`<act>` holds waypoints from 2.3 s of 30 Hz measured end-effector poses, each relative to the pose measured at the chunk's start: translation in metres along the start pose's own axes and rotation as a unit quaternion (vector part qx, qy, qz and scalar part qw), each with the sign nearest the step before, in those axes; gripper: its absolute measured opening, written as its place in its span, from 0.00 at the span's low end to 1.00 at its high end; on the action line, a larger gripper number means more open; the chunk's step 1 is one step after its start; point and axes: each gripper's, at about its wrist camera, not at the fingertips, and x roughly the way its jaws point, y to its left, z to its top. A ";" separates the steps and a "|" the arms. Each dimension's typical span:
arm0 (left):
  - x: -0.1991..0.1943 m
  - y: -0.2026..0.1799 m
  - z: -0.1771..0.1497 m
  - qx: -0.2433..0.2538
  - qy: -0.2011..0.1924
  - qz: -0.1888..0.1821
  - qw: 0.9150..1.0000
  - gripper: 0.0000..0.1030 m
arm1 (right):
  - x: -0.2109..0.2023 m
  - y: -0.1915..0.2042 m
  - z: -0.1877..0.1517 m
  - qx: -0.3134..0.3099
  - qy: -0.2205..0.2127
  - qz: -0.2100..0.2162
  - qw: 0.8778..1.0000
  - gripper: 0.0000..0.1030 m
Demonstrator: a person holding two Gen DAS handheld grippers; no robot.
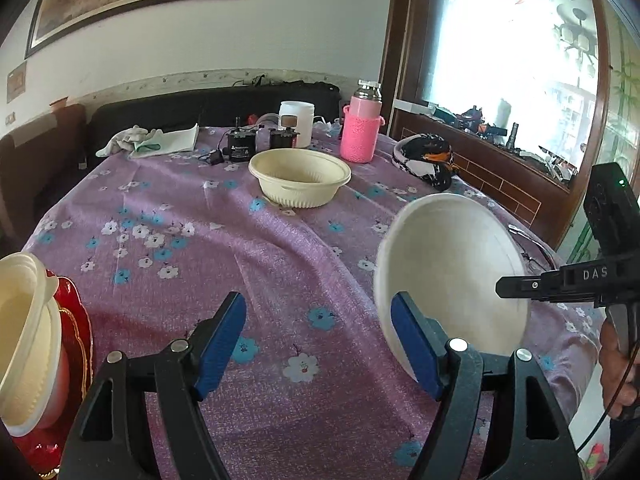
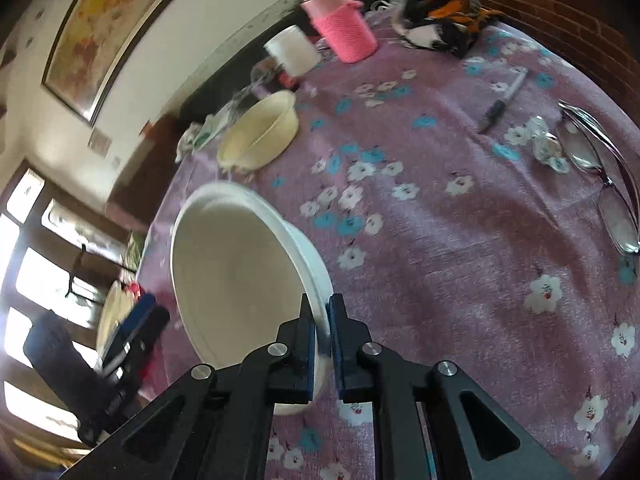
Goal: Organize plates and bowls
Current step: 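Grasp the large white bowl rim with the right gripper and lift, then grasp the white bowl rim with the left gripper while the right gripper holds it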
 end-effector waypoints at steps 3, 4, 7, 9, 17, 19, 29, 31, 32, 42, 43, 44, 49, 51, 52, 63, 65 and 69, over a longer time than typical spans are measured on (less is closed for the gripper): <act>0.002 -0.004 -0.001 0.009 0.006 0.001 1.000 0.72 | -0.003 0.008 -0.003 -0.027 -0.018 -0.008 0.999 0.15; 0.001 -0.005 -0.001 0.014 0.007 -0.001 1.000 0.72 | -0.005 0.010 -0.003 -0.036 -0.029 -0.011 0.999 0.21; 0.001 -0.011 -0.003 0.027 0.009 0.001 1.000 0.72 | -0.018 0.015 -0.005 -0.061 -0.069 -0.034 0.995 0.39; 0.003 -0.012 -0.003 0.030 0.014 0.003 0.999 0.72 | -0.024 0.014 -0.005 -0.062 -0.085 -0.031 0.994 0.40; 0.013 -0.011 0.007 -0.010 0.048 -0.052 0.997 0.72 | -0.024 -0.003 -0.007 -0.032 -0.087 -0.012 0.996 0.35; 0.019 -0.016 0.009 -0.008 0.058 -0.049 0.997 0.68 | -0.021 -0.002 -0.008 -0.031 -0.083 -0.012 0.996 0.32; 0.050 -0.032 0.012 -0.009 0.108 -0.071 0.992 0.22 | -0.006 -0.002 -0.015 -0.025 -0.067 0.001 0.997 0.16; 0.047 -0.036 0.011 0.001 0.102 -0.066 0.993 0.22 | -0.007 0.000 -0.016 -0.027 -0.069 -0.005 0.997 0.15; 0.044 -0.037 0.012 0.003 0.100 -0.064 0.993 0.22 | -0.008 -0.001 -0.016 -0.026 -0.069 -0.005 0.997 0.15; 0.022 -0.044 0.008 0.034 0.071 -0.024 0.997 0.22 | -0.012 0.009 -0.017 -0.036 -0.072 0.003 0.997 0.15; 0.020 -0.044 0.008 0.036 0.069 -0.021 0.997 0.22 | -0.012 0.010 -0.017 -0.036 -0.072 0.003 0.997 0.15; 0.019 -0.043 0.008 0.037 0.068 -0.019 0.997 0.22 | -0.012 0.011 -0.017 -0.036 -0.071 0.005 0.997 0.15; 0.012 -0.036 0.007 0.032 0.063 -0.015 0.997 0.22 | -0.010 0.018 -0.019 -0.042 -0.071 0.007 0.997 0.15; 0.009 -0.034 0.006 0.031 0.060 -0.013 0.998 0.22 | -0.010 0.021 -0.020 -0.045 -0.070 0.007 0.997 0.15; 0.009 -0.034 0.007 0.032 0.058 -0.012 0.998 0.22 | -0.009 0.023 -0.020 -0.046 -0.070 0.007 0.996 0.15; -0.001 -0.025 0.005 0.028 0.046 -0.004 0.999 0.23 | -0.005 0.037 -0.022 -0.055 -0.065 0.006 0.996 0.15; -0.003 -0.023 0.005 0.025 0.044 -0.003 0.999 0.23 | -0.005 0.040 -0.022 -0.058 -0.064 0.005 0.996 0.15; -0.004 -0.018 0.004 0.021 0.042 -0.002 0.999 0.23 | -0.002 0.043 -0.022 -0.061 -0.062 0.005 0.996 0.15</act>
